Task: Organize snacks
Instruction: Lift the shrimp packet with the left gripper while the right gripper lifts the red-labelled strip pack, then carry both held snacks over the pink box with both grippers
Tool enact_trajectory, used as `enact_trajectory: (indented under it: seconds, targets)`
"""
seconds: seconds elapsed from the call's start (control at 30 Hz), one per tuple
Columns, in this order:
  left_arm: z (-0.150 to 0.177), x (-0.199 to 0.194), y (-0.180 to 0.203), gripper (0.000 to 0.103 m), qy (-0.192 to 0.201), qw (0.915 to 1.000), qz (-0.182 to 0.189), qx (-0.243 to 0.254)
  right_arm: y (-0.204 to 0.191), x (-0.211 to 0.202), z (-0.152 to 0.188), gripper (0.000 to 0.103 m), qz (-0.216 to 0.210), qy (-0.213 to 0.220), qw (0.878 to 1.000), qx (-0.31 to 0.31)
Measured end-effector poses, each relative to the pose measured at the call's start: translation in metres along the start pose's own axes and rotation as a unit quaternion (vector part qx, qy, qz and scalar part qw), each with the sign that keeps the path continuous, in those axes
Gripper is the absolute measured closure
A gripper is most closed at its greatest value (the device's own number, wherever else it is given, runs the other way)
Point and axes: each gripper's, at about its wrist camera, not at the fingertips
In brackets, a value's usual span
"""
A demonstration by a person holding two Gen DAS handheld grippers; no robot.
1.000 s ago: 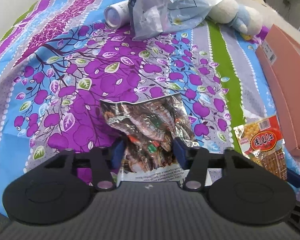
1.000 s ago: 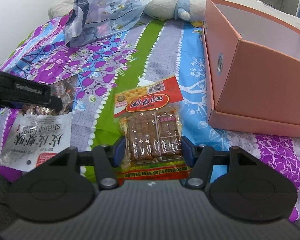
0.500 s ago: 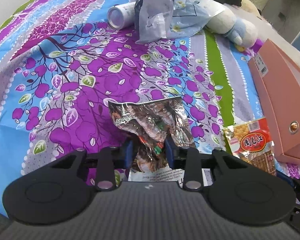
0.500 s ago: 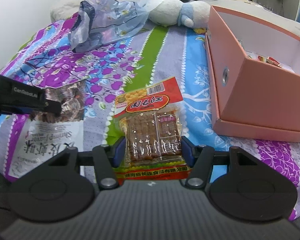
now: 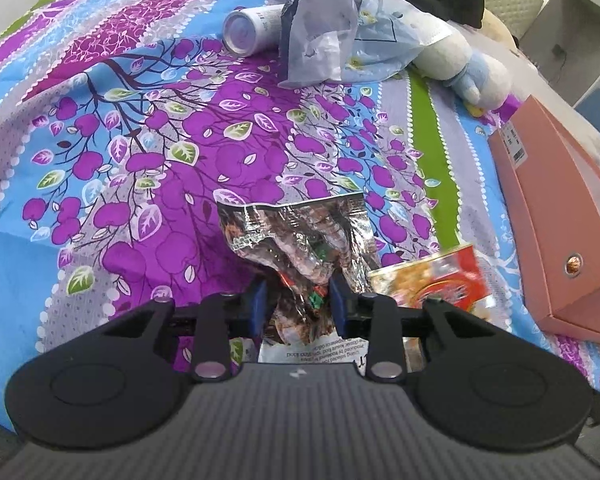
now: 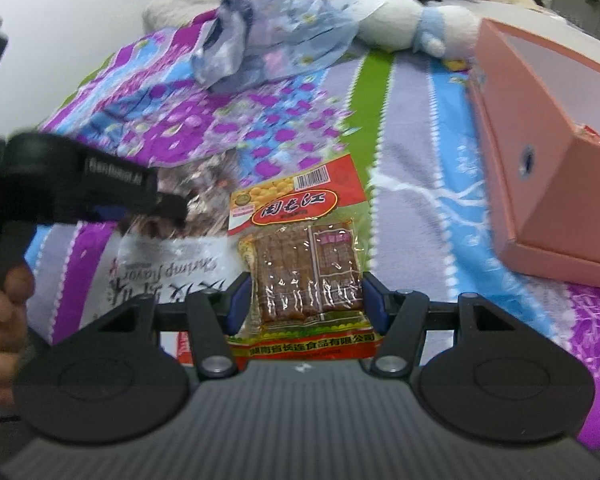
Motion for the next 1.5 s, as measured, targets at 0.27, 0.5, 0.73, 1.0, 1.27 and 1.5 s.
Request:
enact_trajectory:
  seconds: [0.27,0.5,0.73,1.0,1.27,1.5]
  targets:
    - [-0.002,-0.011,-0.018,0.066,-0.001,0.9974,0.059,-0.042,-0.008,0.012,0.006,0.043,0.005,-0.016,1.0,-0.019]
    - [-0.009,-0.018,-0.056,0.033,-0.008,0.9884,0.096,-0.118,-0.011,0.013,0.007,0.043,0.01,-0.016,0.999,-0.032]
    - [-0.004,-0.006,-0.071,0.031,-0.03,0.9778,0.146,-0.148,-0.012,0.013,0.007,0.043,0.012,-0.016,0.999,-0.035]
    - [0.004,0.005,-0.053,0.034,-0.031,0.9793,0.162,-0.117,-0.011,0.013,0.008,0.043,0.009,-0.014,0.999,-0.031]
    - [0.015,0.001,-0.024,0.063,0.006,0.9969,0.078,0.001,-0.012,0.013,0.008,0.043,0.012,-0.012,1.0,-0.024]
    - [0.016,-0.01,-0.016,0.074,0.009,0.9959,0.087,0.026,-0.005,0.002,0.005,0.043,0.019,-0.009,1.0,-0.003]
Point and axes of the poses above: each gripper's, at about its wrist camera, not at the fingertips, and x roughly the way its jaws point, y to its right, z to its underside, and after that the axes turned 8 degrees about -x, right-handed
